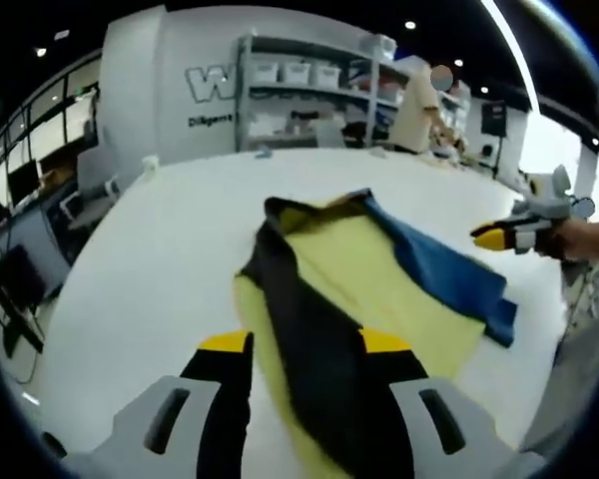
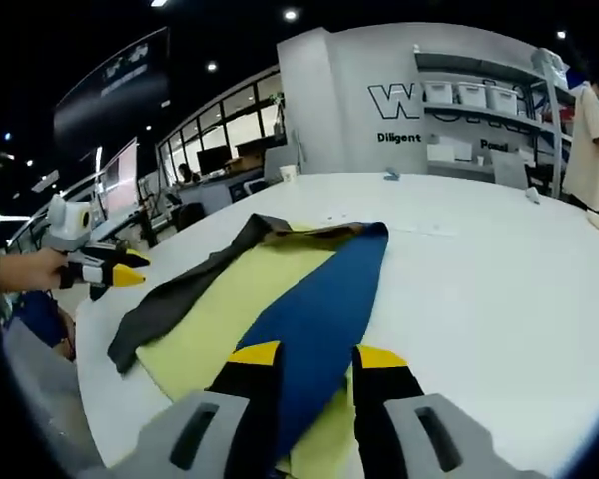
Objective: Fold the garment on the visible template until the final outline fits inside the template.
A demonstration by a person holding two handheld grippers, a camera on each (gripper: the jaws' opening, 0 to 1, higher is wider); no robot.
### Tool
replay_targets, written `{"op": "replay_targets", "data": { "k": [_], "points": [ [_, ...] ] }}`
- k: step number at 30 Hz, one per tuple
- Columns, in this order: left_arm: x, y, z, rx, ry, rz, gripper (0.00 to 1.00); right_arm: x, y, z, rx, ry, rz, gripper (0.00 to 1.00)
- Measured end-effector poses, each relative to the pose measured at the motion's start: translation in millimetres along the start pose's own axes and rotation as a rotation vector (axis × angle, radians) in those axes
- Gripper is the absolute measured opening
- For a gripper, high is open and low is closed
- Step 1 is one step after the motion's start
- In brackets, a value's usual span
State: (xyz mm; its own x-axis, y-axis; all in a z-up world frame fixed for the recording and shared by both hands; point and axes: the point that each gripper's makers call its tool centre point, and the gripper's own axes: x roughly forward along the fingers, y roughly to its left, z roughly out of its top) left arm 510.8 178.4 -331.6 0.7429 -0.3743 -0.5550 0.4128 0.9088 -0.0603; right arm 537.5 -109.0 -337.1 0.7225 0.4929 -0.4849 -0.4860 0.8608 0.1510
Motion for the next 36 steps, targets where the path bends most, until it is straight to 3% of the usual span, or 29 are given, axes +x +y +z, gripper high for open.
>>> {"op": "replay_targets", "data": {
  "k": [3,12,21,28,36],
  "points": [
    [0,-8.1,-14.0,0.011,0.050,-0.009,0.33,-7,10,-8.4,-0.013,0.008,-0.005,0.23],
    [-3,-22.0,-32.8,-0.011,0.084,-0.035,0.30,-25,24,-29.4,-0.013,0.039,-0.013,0.23],
    [-12,-24.1,-57.1,0.014,0.135,-0.013,0.27,-51,30,-58.1,0.056,0.078,-0.059,0.22],
    [-26,-26.8,-68.4,-0.043,0.140,0.013,0.25,-64,34,-83.7,0.116,0.110,-0.079,0.21],
    [-42,-37.3,-83.1,-0.102,0.162,0.022,0.23,-64,36,-90.9,0.110,0.151,-0.088,0.18]
  ]
}}
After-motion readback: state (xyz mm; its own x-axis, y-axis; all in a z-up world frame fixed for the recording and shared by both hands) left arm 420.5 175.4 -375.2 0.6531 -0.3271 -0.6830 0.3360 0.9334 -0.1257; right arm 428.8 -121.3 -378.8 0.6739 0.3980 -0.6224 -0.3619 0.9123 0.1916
